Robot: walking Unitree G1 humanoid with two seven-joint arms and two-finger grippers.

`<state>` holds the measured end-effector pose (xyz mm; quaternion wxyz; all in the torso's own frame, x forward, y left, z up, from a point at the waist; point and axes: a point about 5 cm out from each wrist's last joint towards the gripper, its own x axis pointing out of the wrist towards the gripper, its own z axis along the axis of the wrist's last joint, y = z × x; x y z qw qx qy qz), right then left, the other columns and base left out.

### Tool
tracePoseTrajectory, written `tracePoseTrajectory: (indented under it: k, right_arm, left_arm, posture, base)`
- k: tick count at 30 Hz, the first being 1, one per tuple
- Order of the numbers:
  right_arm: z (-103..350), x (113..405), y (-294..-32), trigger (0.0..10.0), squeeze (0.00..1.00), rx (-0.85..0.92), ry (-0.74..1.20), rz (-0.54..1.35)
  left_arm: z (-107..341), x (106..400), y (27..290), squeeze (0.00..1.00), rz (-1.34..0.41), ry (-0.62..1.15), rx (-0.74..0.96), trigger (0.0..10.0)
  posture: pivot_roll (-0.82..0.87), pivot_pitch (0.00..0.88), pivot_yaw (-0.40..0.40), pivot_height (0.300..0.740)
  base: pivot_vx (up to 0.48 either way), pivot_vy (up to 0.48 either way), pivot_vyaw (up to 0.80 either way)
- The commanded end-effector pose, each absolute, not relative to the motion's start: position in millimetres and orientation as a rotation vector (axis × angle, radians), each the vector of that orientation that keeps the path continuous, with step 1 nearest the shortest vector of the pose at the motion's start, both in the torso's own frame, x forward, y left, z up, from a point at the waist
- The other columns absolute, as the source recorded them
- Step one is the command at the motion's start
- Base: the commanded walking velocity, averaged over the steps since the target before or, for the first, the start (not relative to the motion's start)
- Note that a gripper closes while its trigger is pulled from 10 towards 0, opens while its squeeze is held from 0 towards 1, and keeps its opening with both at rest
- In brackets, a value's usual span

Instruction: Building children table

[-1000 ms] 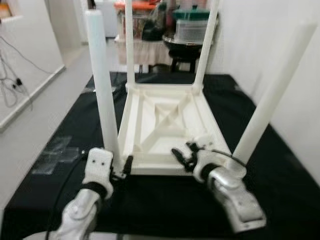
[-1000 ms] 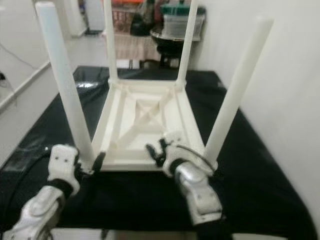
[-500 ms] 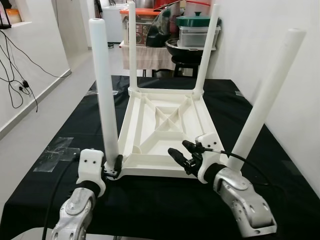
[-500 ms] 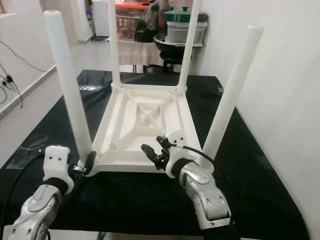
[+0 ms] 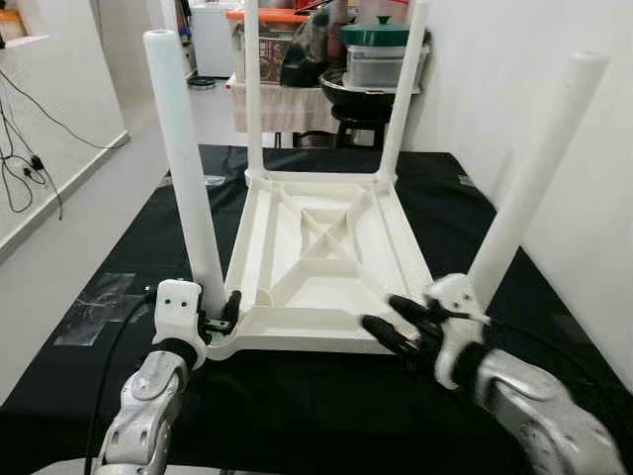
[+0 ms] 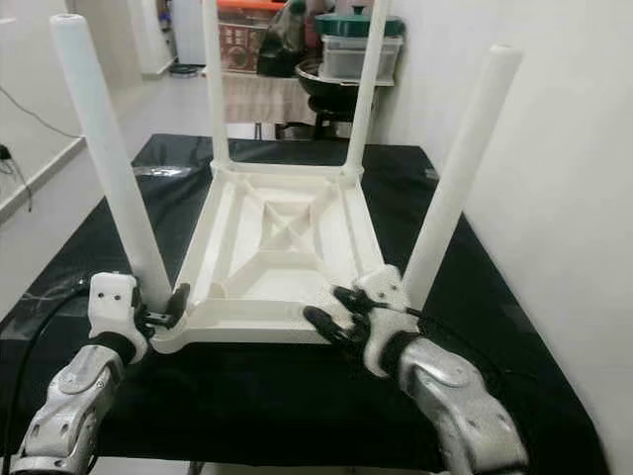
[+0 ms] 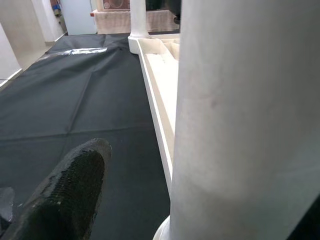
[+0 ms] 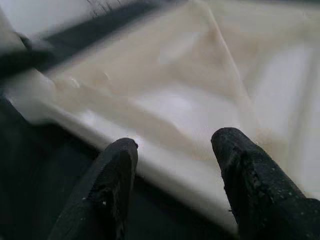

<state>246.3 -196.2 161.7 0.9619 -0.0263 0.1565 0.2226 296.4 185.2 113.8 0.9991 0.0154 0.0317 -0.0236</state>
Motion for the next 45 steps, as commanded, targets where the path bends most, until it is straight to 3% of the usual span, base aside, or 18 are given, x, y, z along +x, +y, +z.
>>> tracePoseTrajectory:
  k: [1,3,4,7,13,18,25,32,35,42,45]
  right_arm:
    - [166,241,-222,10.0,0.00,-0.023,0.394,0.286]
    - [166,239,-228,10.0,0.00,-0.005,0.418,0.246]
    - [181,236,-253,10.0,0.00,0.043,0.421,0.159]
    - [199,235,-270,10.0,0.00,0.045,0.392,0.117]
    - [228,244,-277,10.0,0.00,0.048,0.252,0.096]
    - [289,256,-237,10.0,0.00,0.112,-0.071,0.367]
    - [305,259,-222,10.0,0.00,0.109,-0.158,0.489]
    - [303,270,-219,10.0,0.00,0.084,-0.130,0.472]
    - [290,275,-232,10.0,0.00,0.076,-0.066,0.392]
    - [264,266,-250,10.0,0.00,0.005,0.072,0.345]
    - [248,247,-257,10.0,0.00,-0.054,0.163,0.400]
  left_arm:
    - [112,297,202,0.00,0.008,0.070,0.034,10.0]
    - [111,297,203,0.00,0.008,0.067,0.033,10.0]
    - [109,297,207,0.00,0.020,0.065,0.034,10.0]
    - [107,296,209,0.00,0.031,0.065,0.037,10.0]
    - [104,296,211,0.00,0.036,0.062,0.042,10.0]
    - [99,295,213,0.00,0.046,0.060,0.049,10.0]
    - [94,288,214,0.00,0.057,0.068,0.051,10.0]
    - [91,286,214,0.00,0.063,0.069,0.049,10.0]
    - [93,285,213,0.00,0.070,0.058,0.048,10.0]
    - [95,285,214,0.00,0.071,0.049,0.047,10.0]
    - [101,287,214,0.00,0.069,0.029,0.048,10.0]
  posture:
    - [-0.07,0.000,-0.051,0.740]
    - [-0.07,0.000,-0.051,0.740]
    - [-0.08,0.000,-0.042,0.740]
    - [-0.08,0.000,-0.040,0.740]
    - [-0.09,0.000,-0.037,0.740]
    - [-0.06,0.000,-0.043,0.740]
    - [-0.06,0.000,-0.045,0.740]
    - [-0.04,0.000,-0.051,0.740]
    - [-0.03,0.000,-0.060,0.740]
    - [-0.04,0.000,-0.056,0.740]
    - [-0.05,0.000,-0.049,0.740]
  base:
    - [0.000,0.000,0.00]
    - [0.000,0.000,0.00]
    - [0.000,0.000,0.00]
    - [0.000,0.000,0.00]
    - [0.000,0.000,0.00]
    - [0.000,0.000,0.00]
    - [0.000,0.000,0.00]
    - [0.000,0.000,0.00]
    - [0.000,0.000,0.00]
    - [0.000,0.000,0.00]
    - [0.000,0.000,0.00]
